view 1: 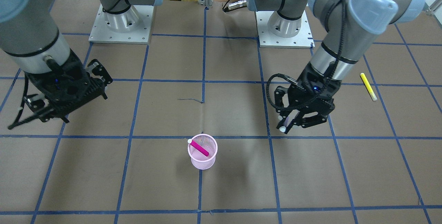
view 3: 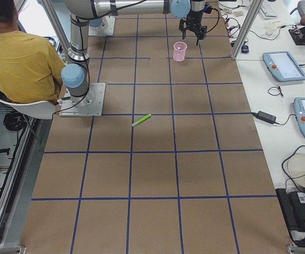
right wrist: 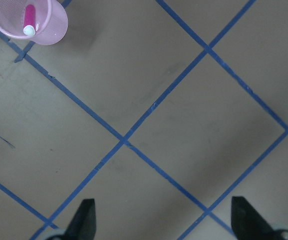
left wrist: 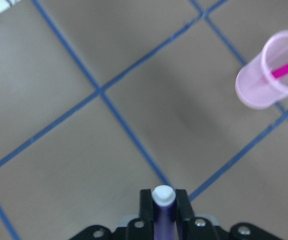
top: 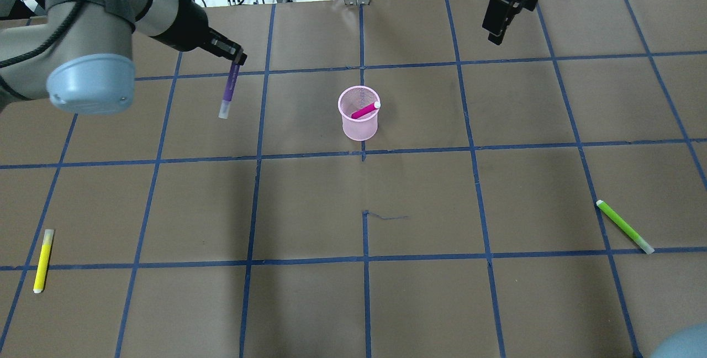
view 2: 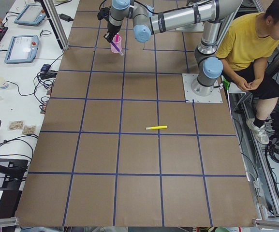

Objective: Insert purple and pink pens into pink cup

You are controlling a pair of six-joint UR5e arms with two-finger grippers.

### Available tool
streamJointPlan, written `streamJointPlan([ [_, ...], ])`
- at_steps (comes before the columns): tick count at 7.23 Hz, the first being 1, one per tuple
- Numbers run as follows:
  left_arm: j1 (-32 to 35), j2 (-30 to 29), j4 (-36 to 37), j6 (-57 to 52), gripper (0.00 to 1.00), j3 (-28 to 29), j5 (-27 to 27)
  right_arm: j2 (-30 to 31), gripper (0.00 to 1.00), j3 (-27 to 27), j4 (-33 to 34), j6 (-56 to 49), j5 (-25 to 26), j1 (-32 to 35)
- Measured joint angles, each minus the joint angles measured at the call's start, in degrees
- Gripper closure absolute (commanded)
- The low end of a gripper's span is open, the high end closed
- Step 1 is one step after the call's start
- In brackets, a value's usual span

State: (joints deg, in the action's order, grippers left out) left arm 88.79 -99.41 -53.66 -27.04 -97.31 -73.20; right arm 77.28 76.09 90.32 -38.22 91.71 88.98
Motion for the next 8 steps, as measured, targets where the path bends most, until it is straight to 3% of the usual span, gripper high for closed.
streamJointPlan([
  [2,3.84,-3.88,6.82,21.16,1.00,1.46,3.79,7.19,0.00,9.49,7.07,22.06,-0.95,-0.54],
  [4,5.10,-8.40,13.70,31.58,1.00,2.45,7.35,10.59,0.00,13.64,9.38,32.86,-0.40,0.90],
  [8,7.27,-15.18,33.45,37.46,1.00,2.63,7.45,9.54,0.00,9.76,6.12,39.46,-1.06,1.73],
])
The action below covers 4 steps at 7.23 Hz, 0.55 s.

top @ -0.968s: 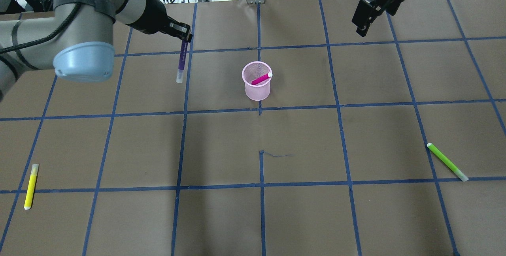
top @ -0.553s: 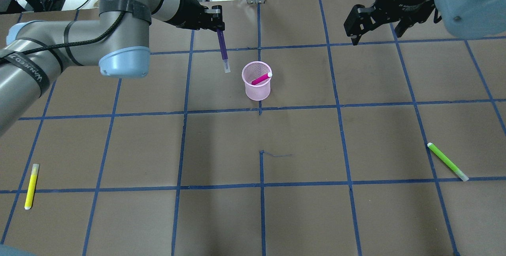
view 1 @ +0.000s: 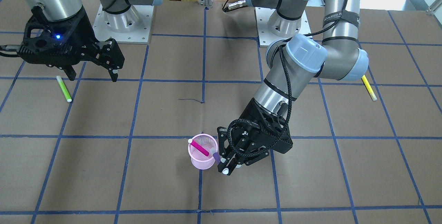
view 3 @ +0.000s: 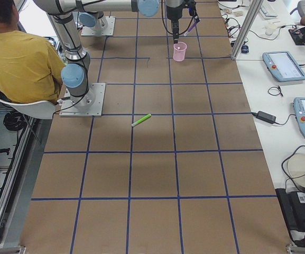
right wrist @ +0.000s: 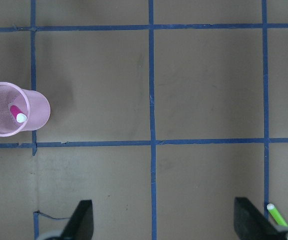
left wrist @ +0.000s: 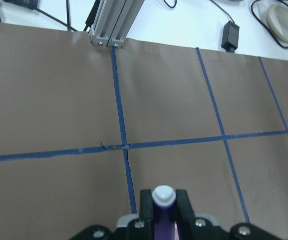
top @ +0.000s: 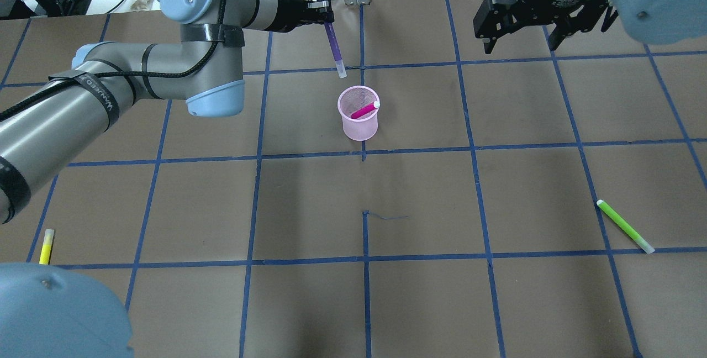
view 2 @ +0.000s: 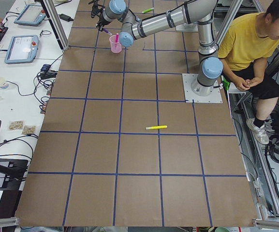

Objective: Insert purple and pink pens into pink cup

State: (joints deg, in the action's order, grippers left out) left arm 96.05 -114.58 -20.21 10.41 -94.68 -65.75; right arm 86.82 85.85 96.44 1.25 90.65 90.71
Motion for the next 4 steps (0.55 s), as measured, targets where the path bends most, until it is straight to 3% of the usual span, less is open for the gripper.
streamJointPlan([
  [4,3.70,-1.30,4.15,1.45,1.00,-2.17,-0.41,-0.56,0.00,-0.31,-1.27,2.76,-0.38,0.25],
])
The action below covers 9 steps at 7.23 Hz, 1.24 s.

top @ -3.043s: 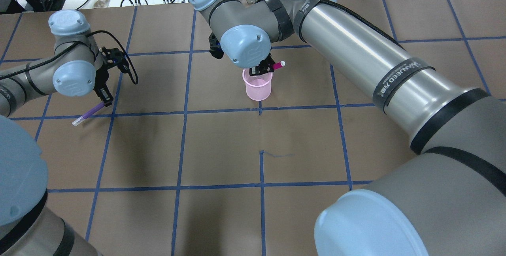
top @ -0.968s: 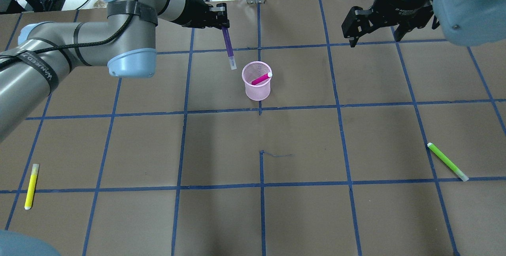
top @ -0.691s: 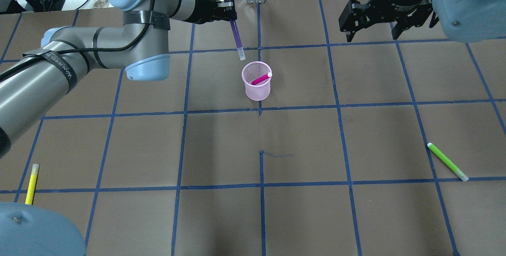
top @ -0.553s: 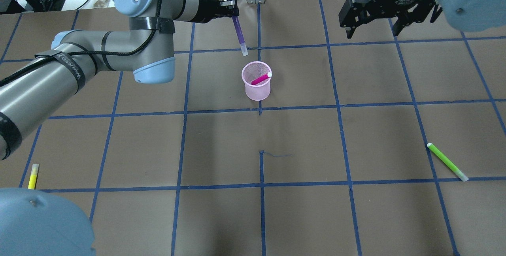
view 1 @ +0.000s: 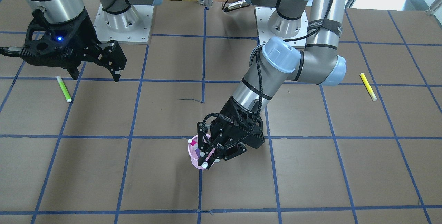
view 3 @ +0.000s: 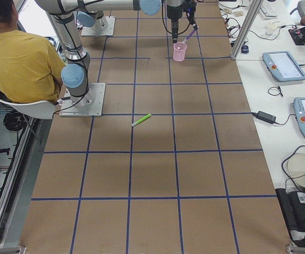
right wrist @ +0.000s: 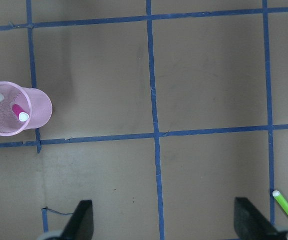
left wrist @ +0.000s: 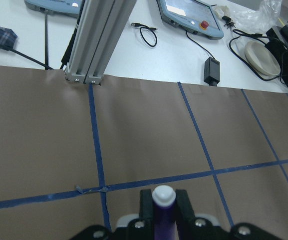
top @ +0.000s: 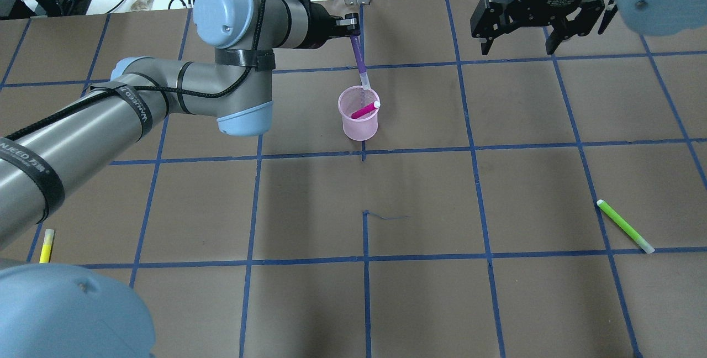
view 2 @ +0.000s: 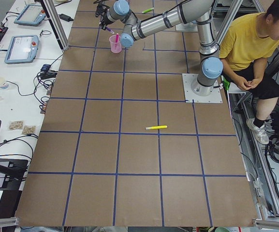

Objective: Insert purple and pink pens into pink cup

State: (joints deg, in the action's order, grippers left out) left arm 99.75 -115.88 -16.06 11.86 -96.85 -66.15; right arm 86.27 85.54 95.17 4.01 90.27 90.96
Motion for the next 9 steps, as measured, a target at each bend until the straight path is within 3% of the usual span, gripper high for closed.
streamJointPlan([
  [4,-3.23,0.30,0.10,-3.72,1.00,-2.00,0.49,0.02,0.00,0.94,0.32,-0.98,-2.21,0.00],
  [9,-2.30,-0.01,5.34,-3.31,1.00,-5.92,0.47,0.14,0.00,2.17,0.79,-1.97,-2.21,0.18],
])
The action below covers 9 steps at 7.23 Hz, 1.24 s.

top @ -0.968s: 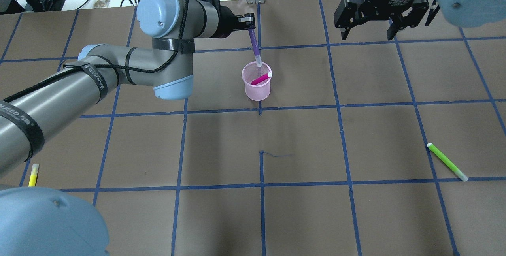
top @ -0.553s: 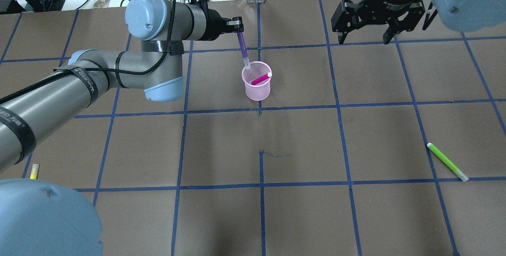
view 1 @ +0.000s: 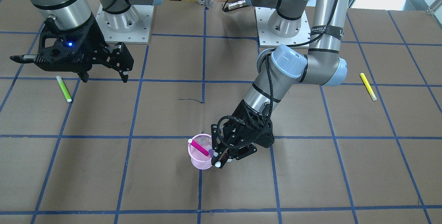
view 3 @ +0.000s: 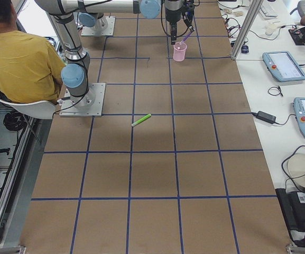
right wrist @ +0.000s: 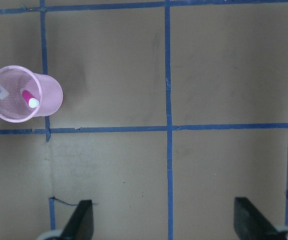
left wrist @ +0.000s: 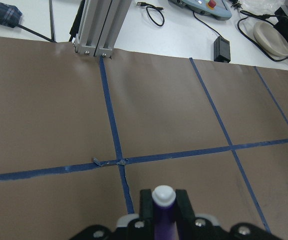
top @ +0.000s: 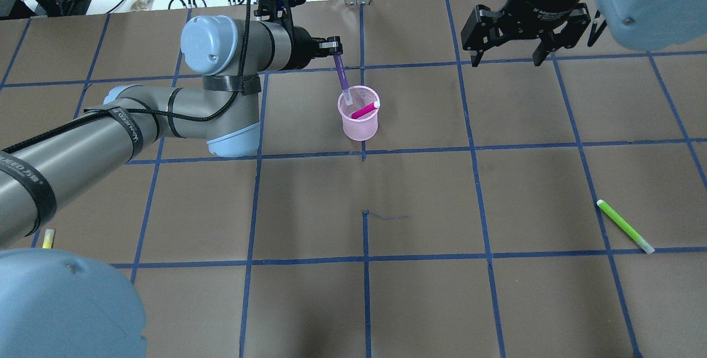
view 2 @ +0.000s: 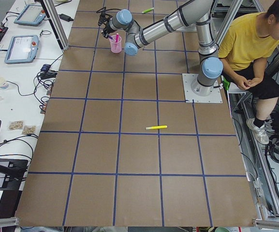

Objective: Insert purple and pink pens into pink cup

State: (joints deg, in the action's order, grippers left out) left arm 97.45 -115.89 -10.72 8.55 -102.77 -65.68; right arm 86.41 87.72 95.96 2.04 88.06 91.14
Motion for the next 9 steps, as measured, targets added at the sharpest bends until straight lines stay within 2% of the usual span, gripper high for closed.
streamJointPlan([
  [1,0.70,0.05,0.06,-0.11,1.00,-0.37,-0.16,-0.03,0.00,0.04,0.01,-0.01,0.01,0.00],
  [2,1.06,0.24,0.10,-0.41,0.90,-1.15,-0.21,-0.07,0.00,0.05,0.01,-0.02,0.01,0.00],
  [3,1.19,0.39,0.14,-0.73,0.22,-1.86,-0.21,-0.11,0.00,0.03,0.01,-0.02,0.01,0.00],
  [4,1.21,0.33,0.16,-0.99,0.00,-2.16,-0.13,-0.15,0.00,0.01,0.04,-0.04,0.01,0.01],
  [8,0.93,0.46,-1.00,-1.08,0.00,-1.43,0.28,-0.18,0.00,0.18,0.07,-0.04,-0.01,0.01],
  [9,0.63,1.58,-5.32,-1.12,0.00,0.10,0.22,-0.18,0.00,0.20,0.07,-0.06,-0.05,0.01],
])
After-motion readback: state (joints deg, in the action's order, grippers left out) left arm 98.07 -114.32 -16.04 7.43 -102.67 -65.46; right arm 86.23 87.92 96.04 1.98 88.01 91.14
